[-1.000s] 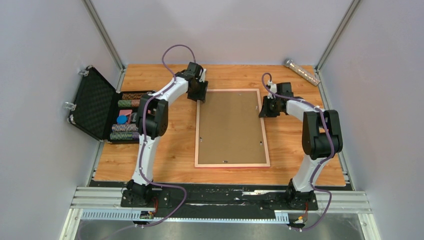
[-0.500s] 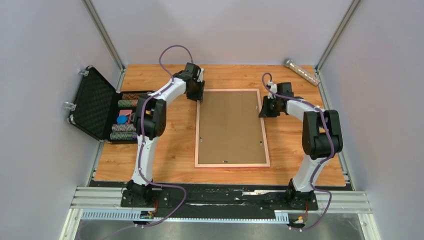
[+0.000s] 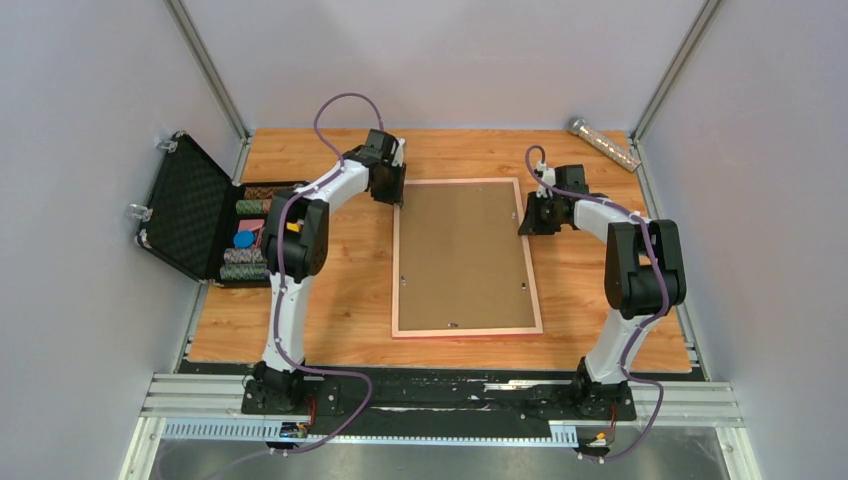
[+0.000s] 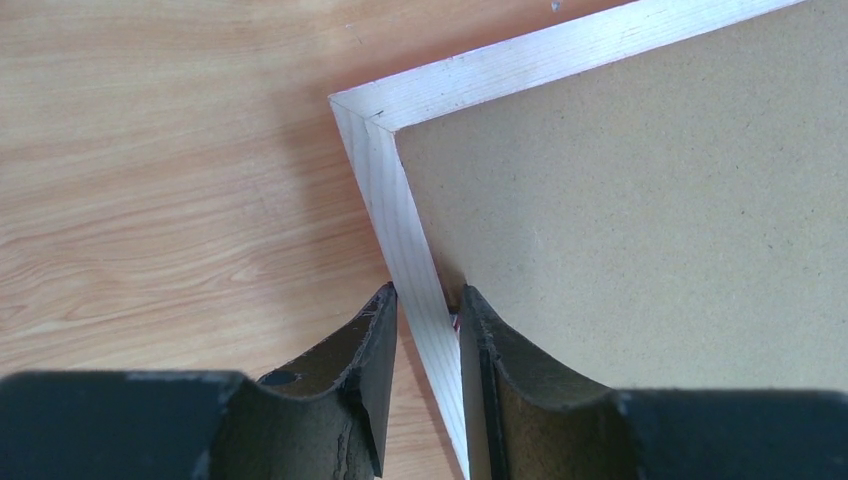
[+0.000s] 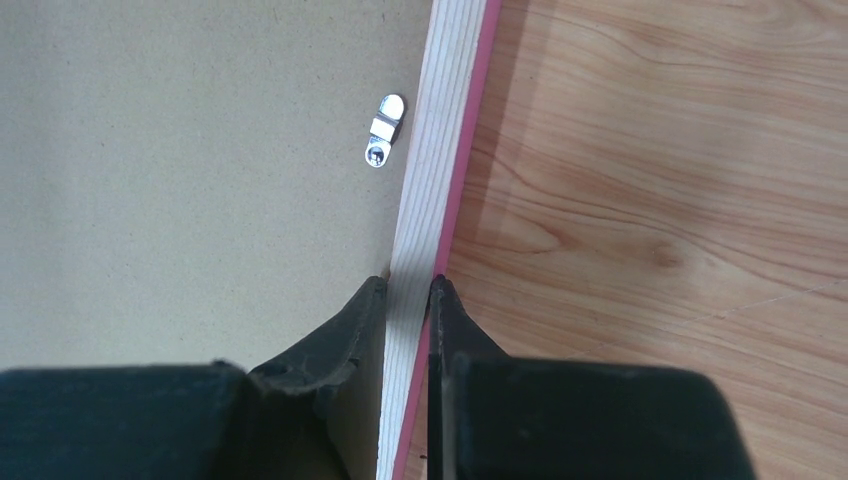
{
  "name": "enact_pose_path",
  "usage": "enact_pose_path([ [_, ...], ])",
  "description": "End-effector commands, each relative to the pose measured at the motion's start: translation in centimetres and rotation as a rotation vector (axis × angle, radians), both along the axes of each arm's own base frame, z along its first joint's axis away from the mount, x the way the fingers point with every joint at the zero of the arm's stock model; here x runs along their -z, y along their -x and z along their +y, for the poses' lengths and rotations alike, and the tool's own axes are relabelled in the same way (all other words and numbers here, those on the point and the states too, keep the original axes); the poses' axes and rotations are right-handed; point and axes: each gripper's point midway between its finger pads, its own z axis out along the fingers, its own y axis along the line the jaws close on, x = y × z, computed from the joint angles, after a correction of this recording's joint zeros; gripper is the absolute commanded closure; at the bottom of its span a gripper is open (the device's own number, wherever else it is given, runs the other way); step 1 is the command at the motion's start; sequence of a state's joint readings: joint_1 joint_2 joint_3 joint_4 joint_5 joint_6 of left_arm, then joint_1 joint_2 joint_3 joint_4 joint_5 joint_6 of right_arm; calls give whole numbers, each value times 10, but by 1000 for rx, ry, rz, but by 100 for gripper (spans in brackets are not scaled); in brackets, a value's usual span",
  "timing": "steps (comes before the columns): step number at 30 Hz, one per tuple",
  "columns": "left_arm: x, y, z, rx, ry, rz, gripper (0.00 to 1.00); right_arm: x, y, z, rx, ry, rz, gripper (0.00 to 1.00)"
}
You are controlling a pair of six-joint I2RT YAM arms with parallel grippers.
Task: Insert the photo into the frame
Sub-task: Install the photo frame at the center of the board.
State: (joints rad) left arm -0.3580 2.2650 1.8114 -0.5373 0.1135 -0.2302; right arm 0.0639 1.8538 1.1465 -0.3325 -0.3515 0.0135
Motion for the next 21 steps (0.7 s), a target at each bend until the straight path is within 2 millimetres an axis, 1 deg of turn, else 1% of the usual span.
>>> enact_pose_path([
  [1, 3, 27, 5, 31, -19, 72, 65, 1, -1, 1, -24, -7, 8, 100],
  [6, 4, 32, 7, 44, -23, 77, 66, 2, -1, 0, -20, -3, 11, 100],
  [13, 3, 36, 3, 83, -9, 81, 67, 7, 0, 0, -20, -1, 22, 100],
  [21, 12, 40, 4, 132, -30, 101, 68, 8, 1, 0, -20, 0, 26, 100],
])
